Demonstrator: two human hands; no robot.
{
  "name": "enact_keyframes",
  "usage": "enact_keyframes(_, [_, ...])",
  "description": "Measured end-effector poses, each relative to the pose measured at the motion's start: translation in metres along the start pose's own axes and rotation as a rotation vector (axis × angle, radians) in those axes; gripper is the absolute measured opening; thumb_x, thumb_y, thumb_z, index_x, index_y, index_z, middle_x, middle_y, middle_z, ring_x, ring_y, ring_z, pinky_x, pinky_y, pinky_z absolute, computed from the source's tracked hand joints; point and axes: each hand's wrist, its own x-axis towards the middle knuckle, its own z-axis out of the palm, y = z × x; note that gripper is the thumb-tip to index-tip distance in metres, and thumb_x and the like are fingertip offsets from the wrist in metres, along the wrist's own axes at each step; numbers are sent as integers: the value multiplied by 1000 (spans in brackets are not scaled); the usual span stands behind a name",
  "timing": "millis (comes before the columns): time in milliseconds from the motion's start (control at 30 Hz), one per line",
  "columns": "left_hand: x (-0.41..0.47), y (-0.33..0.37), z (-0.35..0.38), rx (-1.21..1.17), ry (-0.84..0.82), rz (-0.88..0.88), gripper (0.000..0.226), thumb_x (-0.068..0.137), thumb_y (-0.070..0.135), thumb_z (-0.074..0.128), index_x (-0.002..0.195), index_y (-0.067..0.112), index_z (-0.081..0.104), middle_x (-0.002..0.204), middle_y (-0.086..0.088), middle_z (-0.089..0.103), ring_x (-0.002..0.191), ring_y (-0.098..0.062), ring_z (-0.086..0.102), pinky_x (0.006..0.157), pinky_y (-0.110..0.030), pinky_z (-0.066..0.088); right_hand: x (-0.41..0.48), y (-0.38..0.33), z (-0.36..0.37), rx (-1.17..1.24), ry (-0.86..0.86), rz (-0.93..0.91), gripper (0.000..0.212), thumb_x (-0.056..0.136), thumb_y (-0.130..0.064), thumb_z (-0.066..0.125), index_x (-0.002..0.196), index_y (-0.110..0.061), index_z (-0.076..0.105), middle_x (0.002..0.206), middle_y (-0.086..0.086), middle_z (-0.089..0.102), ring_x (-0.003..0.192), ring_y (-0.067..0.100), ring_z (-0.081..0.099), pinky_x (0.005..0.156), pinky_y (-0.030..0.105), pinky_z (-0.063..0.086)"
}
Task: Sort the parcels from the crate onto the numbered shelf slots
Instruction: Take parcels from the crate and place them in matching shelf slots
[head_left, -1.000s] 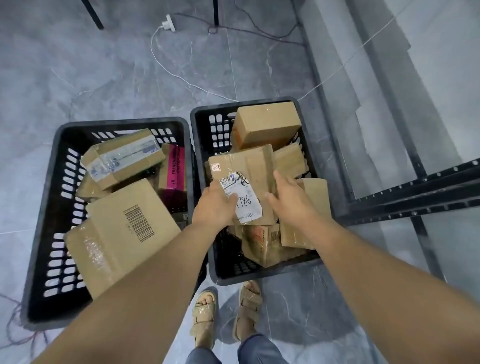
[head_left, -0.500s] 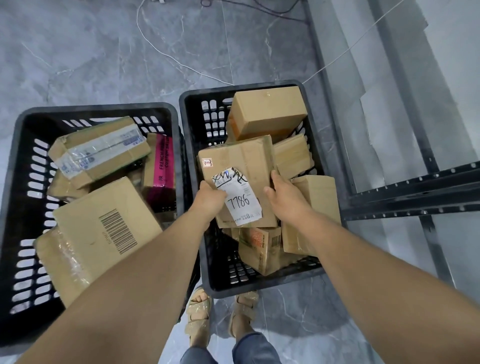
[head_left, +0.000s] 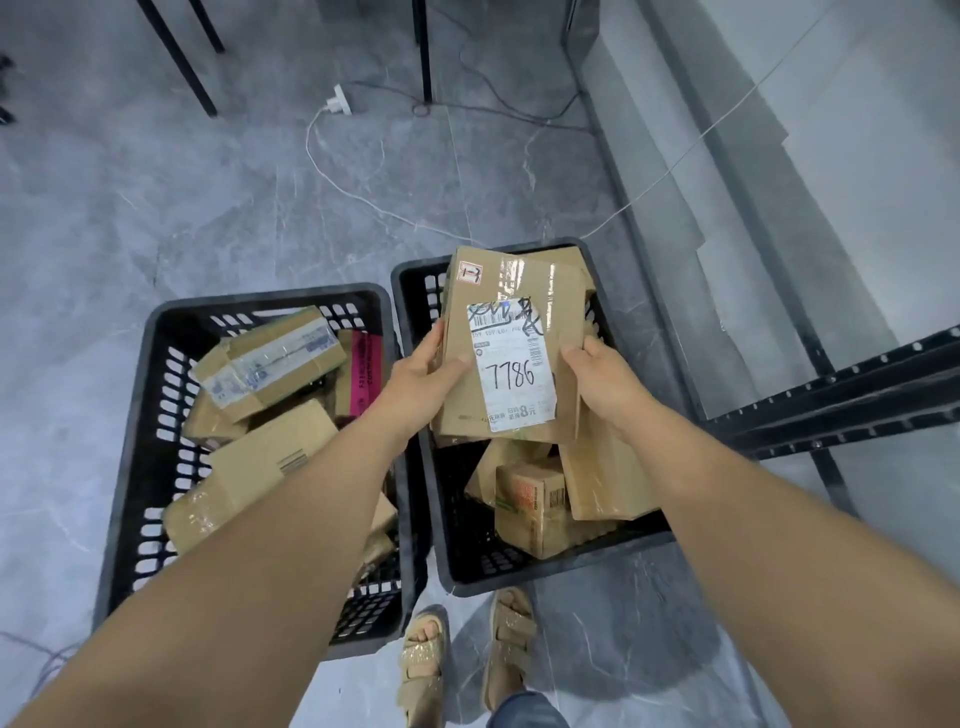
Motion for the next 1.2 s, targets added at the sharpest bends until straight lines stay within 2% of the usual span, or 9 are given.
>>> enact_keyframes(67, [-19,12,-5,-49,-105,17,65,94,34,56,145,51,19,126,17,55,94,8,54,71,-12,40,-14,-9,-11,49,13,-22,27,101,-27,37,116,-14,55,119,9,62,108,25,58,98,41,45])
enact_keyframes(167, [-42,22,-11,-130,-196,58,75,90,30,63,141,58,18,126,18,60,111,-8,60,95,-35,46,-35,-22,-27,93,18,-55,25,100,-29,39,109,-14,57,116,11,64,104,24,60,95,39,46])
enact_keyframes(267, [-61,34,-13,-206,-187,113,75,85,23,69,134,62,28,122,9,66,114,-19,61,102,-51,43,-63,-34,-44,222,-13,-124,25,96,-28,50,118,-21,59,118,2,67,103,14,63,90,33,49])
enact_keyframes(367, [-77,49,-14,-310,-179,187,73,77,20,72,133,55,40,116,4,69,111,-24,63,101,-56,43,-96,-35,-61,466,-153,-171,55,83,-21,69,133,-32,49,117,-4,69,106,18,66,90,37,51])
enact_keyframes(500, [-98,74,-10,-342,-231,273,81,70,21,72,139,49,39,119,1,67,113,-25,62,98,-54,46,-134,-29,-80,499,-229,-232,76,68,-23,76,133,-42,41,122,-8,66,112,16,63,99,42,48])
enact_keyframes(700, [-121,112,6,-265,-384,407,80,71,21,68,139,48,37,122,5,66,110,-23,63,87,-45,52,-187,-29,-109,497,-83,-331,99,61,-22,82,143,-43,31,126,-3,63,115,19,62,102,46,47])
enact_keyframes(900, [-142,136,43,-192,-559,502,87,60,27,74,139,41,41,120,4,66,106,-19,65,85,-39,53,-245,-21,-143,418,167,-384,96,55,-36,80,138,-44,33,123,-4,62,113,13,61,101,42,47])
enact_keyframes(1000, [-157,149,67,-168,-659,555,85,67,14,70,143,35,37,119,3,66,103,-17,66,76,-31,56,-273,-11,-161,397,248,-361,93,53,-38,81,133,-51,33,124,3,62,115,20,60,103,48,45])
enact_keyframes(1200, [-200,175,121,-52,-787,695,92,62,27,71,146,34,32,129,3,62,118,-21,59,95,-38,49,-340,13,-193,378,464,-408,98,51,-38,79,137,-45,33,123,-6,63,114,13,60,98,40,49])
